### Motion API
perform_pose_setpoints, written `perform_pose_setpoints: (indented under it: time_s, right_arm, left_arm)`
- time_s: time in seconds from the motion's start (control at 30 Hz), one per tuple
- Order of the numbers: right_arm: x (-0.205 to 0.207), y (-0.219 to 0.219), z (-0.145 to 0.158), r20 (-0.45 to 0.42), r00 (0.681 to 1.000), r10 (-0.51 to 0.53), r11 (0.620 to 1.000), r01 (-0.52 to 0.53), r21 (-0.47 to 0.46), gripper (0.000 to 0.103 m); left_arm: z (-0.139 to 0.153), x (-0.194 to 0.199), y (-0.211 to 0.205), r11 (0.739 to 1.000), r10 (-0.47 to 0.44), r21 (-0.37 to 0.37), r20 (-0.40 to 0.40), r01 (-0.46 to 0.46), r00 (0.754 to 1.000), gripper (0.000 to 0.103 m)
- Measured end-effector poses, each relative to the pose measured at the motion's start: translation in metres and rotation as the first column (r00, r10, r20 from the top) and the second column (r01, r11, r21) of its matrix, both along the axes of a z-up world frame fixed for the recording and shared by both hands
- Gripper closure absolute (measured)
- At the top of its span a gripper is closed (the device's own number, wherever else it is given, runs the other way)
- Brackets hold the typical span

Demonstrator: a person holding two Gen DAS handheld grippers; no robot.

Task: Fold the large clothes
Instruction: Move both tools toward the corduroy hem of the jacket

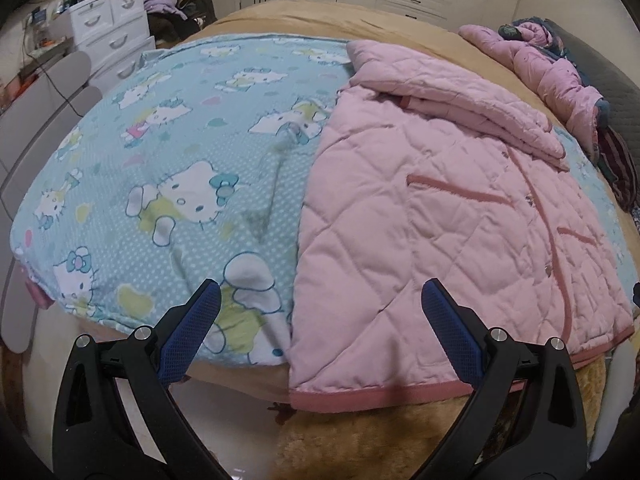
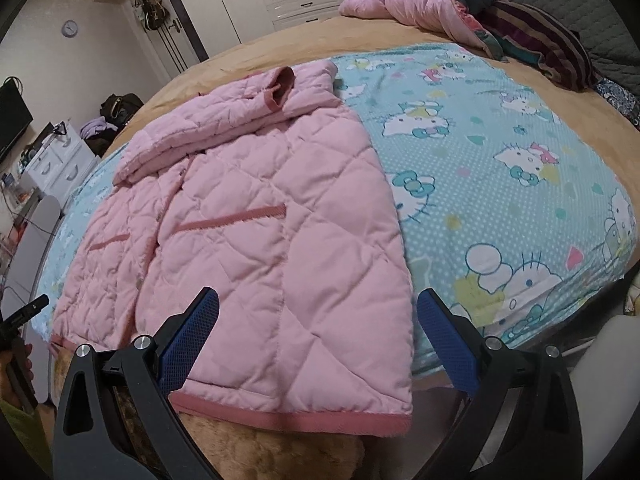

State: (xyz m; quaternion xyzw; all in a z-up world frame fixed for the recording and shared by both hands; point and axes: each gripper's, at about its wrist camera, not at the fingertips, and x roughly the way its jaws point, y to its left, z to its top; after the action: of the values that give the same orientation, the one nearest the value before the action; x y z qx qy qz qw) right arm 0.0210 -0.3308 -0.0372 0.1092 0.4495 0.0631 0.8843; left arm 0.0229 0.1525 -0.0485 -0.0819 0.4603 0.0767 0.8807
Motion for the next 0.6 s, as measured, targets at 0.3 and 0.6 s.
perform_pose_setpoints:
  time_s: [0.3,0.6]
  right_arm:
    - [-0.007,-0.013,-0.027,-0.068,0.998,-0.013,1.0,0.013,-0.005,0.004]
    - [-0.009,-0.02,-0.051,-0.113,0.994,0.012,0.998,-0.005,0.061,0.004]
  left_arm:
    - [-0.033,0.006,-0.003,1.0,-0.021,-0.021,-0.086,0.019,0.996,0.009]
    - [-0.039,0.01,-0.009,0.999,-0.038,-0.013,-0.105,0.036,0.994,0.009]
